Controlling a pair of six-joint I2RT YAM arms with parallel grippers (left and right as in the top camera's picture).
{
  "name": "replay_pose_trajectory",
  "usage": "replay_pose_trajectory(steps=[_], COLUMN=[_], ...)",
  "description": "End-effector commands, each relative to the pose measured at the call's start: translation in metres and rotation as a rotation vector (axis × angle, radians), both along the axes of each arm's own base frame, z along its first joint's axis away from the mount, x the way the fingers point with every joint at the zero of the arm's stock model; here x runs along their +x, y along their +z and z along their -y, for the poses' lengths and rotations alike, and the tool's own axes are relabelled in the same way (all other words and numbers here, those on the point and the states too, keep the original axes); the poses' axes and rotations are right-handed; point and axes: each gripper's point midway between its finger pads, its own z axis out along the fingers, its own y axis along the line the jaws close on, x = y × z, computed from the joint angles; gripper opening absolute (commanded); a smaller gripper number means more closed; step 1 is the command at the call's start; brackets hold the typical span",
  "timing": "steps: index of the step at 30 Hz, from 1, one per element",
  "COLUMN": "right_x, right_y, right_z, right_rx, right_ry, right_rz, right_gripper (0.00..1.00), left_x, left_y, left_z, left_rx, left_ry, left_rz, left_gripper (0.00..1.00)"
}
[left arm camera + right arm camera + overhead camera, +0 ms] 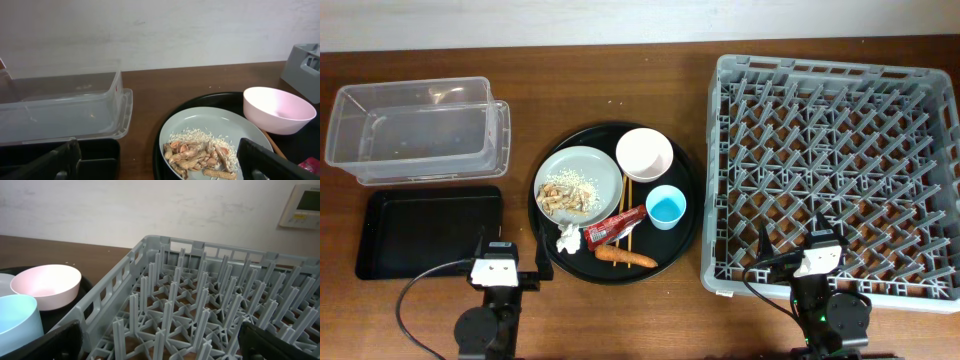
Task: Sort waste into correct bins and load items into the dishwasher rack
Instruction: 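Move both grippers toward the items on the black tray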
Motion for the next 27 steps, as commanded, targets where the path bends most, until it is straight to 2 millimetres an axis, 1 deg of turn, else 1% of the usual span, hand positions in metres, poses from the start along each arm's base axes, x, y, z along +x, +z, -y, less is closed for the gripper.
replay_pose_trajectory(steps=[1,11,13,15,17,18,20,21,23,25,27], right_x=[0.000,0.000,-0.002,-0.005,-0.011,-0.014,-0.017,-0.017,-0.014,-0.008,-0.002], right_y=[-0.004,-0.004,-0.004,-0.005,0.008,0.020,0.034,0.040,0.044,0.043,0.037], right_z=[-0.002,-0.002,-0.002,-0.002,-0.001,0.000,0.000,0.000,-0.001,-0.002,-0.003], right_rx=[-0.008,-0.007,0.060,0.068,0.067,0.067,0.066,0.063,0.057,0.080,0.074], right_ry=[0.009,0.008,0.003,0.000,-0.004,-0.004,-0.005,-0.006,-0.009,-0.014,-0.020], right_rz=[-0.012,-0.012,-0.037,-0.078,-0.090,-0.088,-0.109,-0.146,-0.256,-0.387,-0.547], right_gripper=[0.98,0.98,0.98,0.98,0.98,0.98,0.98,0.98,0.98,0.98,0.98], left_x=[0.001,0.001,-0.001,-0.003,-0.007,-0.008,-0.006,-0.003,0.005,0.017,0.024], left_y=[-0.004,-0.003,0.002,0.012,0.017,0.021,0.030,0.034,0.040,0.044,0.041], left_z=[-0.001,-0.001,-0.001,-0.001,-0.001,-0.001,0.001,0.005,0.016,0.027,0.037], left_rx=[0.017,0.016,0.016,0.016,-0.009,-0.024,-0.026,-0.028,-0.036,-0.051,-0.075], left_ry=[0.006,0.006,0.003,0.003,0.005,0.007,-0.003,-0.027,-0.081,-0.137,-0.187], left_rz=[-0.009,-0.008,-0.009,-0.003,-0.041,-0.066,-0.101,-0.145,-0.252,-0.384,-0.568], left_gripper=[0.99,0.99,0.99,0.99,0.99,0.99,0.99,0.99,0.99,0.99,0.99])
